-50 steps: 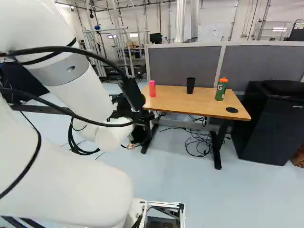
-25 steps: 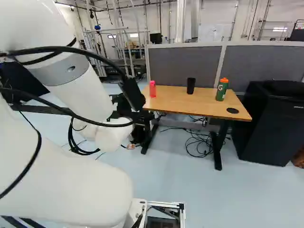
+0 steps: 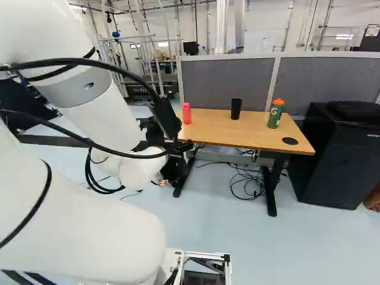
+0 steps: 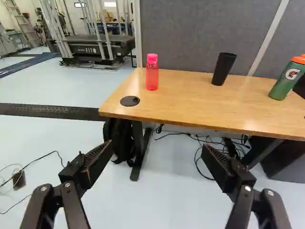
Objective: Pick up the green bottle from the table
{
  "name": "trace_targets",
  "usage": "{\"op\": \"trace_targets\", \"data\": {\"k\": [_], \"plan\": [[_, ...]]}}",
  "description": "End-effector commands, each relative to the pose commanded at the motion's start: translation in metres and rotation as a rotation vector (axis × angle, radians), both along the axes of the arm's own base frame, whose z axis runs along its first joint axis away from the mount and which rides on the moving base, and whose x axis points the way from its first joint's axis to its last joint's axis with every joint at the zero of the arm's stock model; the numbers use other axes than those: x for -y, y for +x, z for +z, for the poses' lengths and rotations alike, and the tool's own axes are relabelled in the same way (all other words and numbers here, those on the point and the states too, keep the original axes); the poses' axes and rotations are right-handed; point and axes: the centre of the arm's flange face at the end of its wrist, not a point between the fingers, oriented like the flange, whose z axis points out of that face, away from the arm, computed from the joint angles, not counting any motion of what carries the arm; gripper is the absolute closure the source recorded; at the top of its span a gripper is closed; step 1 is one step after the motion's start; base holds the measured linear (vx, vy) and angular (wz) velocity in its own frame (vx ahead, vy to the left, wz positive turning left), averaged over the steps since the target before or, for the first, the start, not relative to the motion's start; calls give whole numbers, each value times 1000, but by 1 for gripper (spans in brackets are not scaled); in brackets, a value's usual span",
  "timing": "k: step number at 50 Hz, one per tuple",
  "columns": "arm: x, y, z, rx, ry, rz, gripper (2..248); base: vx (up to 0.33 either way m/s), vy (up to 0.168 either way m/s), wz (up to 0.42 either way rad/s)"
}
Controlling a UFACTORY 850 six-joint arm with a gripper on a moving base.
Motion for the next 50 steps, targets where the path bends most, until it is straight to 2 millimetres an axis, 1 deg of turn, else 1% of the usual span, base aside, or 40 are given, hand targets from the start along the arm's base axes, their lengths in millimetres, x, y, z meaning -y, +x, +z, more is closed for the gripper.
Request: {"op": "trace_targets", "data": {"k": [27, 50], "plan": [[0, 0, 0, 0, 0, 0, 3, 102, -41, -210], [0, 0, 0, 0, 0, 0, 3, 36, -34, -174]]}}
